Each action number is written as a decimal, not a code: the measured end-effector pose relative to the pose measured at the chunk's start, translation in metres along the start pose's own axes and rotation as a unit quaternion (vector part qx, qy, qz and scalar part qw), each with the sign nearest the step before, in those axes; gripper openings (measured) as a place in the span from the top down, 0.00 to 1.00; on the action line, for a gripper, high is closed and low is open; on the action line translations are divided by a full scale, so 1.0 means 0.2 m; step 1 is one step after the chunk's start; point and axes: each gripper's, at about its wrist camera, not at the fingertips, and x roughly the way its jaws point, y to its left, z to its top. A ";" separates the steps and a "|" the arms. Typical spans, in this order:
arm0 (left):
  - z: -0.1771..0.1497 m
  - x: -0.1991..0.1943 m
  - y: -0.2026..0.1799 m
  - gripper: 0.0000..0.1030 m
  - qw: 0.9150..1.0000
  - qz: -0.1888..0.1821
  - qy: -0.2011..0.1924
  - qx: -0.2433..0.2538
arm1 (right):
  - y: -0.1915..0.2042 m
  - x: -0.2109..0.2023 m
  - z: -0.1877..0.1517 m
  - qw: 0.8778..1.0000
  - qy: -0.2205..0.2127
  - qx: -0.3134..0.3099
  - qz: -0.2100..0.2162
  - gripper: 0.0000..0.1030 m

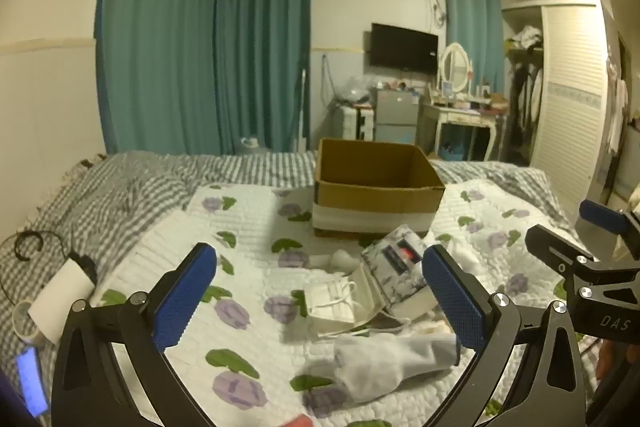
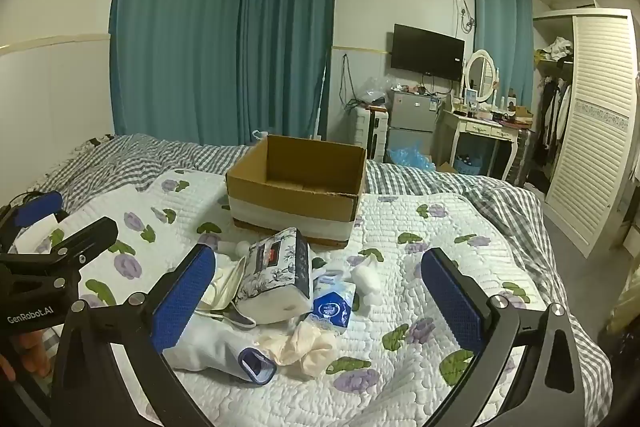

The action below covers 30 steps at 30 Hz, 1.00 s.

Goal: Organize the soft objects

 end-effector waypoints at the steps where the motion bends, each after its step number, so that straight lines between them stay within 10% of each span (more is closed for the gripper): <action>1: 0.00 0.00 0.00 0.00 1.000 -0.001 0.001 -0.001 | 0.00 0.00 0.00 1.000 0.000 0.000 0.000 0.00; 30: -0.02 0.02 0.01 0.00 1.000 0.005 0.007 0.003 | -0.02 0.01 -0.03 1.000 0.009 -0.001 -0.004 0.00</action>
